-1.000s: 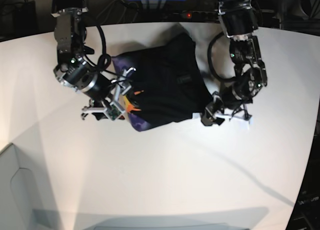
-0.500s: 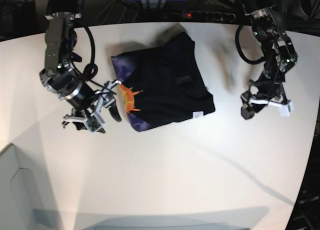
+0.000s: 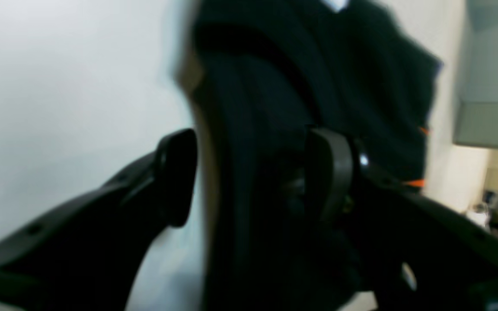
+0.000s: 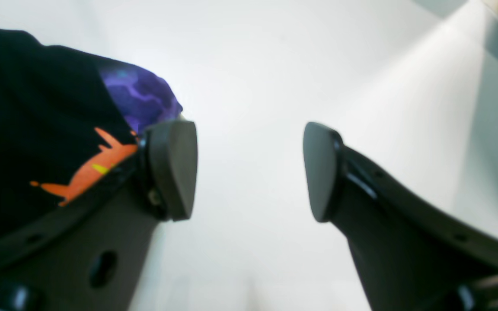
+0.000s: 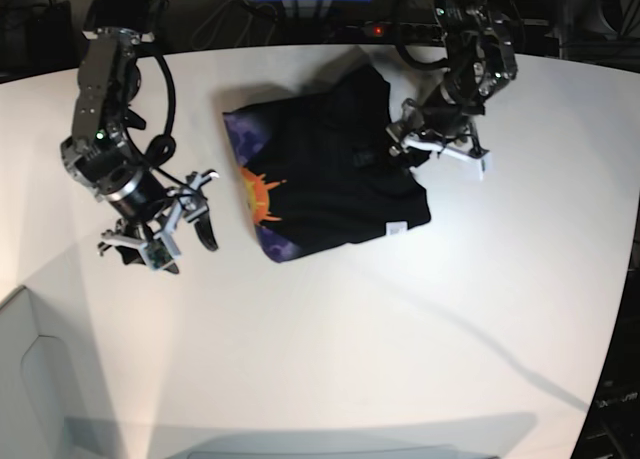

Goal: Fold the T-shirt properly
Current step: 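Push the folded shirt across the table with the left gripper toward the right gripper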

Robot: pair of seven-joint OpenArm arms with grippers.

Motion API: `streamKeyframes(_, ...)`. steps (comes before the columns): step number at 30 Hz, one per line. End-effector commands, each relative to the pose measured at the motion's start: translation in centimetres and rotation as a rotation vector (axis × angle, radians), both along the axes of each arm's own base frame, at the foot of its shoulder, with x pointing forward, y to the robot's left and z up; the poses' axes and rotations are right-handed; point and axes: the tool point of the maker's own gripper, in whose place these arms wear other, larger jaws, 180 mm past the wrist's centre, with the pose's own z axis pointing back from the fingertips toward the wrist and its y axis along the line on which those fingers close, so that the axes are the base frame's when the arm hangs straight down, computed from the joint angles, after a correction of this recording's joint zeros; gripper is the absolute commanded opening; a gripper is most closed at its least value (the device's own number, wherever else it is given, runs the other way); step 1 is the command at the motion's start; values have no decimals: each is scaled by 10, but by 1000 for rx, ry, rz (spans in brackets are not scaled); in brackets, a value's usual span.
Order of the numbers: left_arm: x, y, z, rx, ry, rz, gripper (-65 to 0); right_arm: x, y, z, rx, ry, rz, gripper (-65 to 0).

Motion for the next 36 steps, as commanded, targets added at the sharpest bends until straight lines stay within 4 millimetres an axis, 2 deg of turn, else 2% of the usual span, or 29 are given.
streamKeyframes(1, 9, -1, 9, 1, -39, -4, -271, 3, 3, 13, 10, -47, 21, -258)
streamKeyframes(4, 7, -4, -2, -9, -8, -10, -271, 3, 2, 12, 8, -45, 21, -258)
streamKeyframes(14, 15, -53, -32, -49, 26, -114, -281, 2, 2, 11, 5, -40, 20, -260)
streamKeyframes(16, 13, -56, -38, -24, 27, -153, -331, 2, 2, 11, 4, -42, 20, -260)
streamKeyframes(17, 12, -59, -41, -18, 25, -171, -381, 2, 1, 11, 4, -42, 17, -260)
streamKeyframes(22, 22, -57, -54, 48, 20, -238, -622, 5, -24, 15, -8, -53, -51, -260)
streamKeyframes(23, 26, -57, -55, 63, 19, -259, -650, 6, -29, 16, -9, -58, -64, -260)
streamKeyframes(25, 34, -54, -60, 101, 22, -309, -646, 7, -42, 19, -14, -64, -101, -260)
streamKeyframes(28, 50, -64, -57, 179, -6, -451, -650, 6, -66, 22, -20, -74, -167, -261)
streamKeyframes(36, 103, -124, -38, 452, -139, -899, -650, -6, -124, 26, -36, -79, -338, -261)
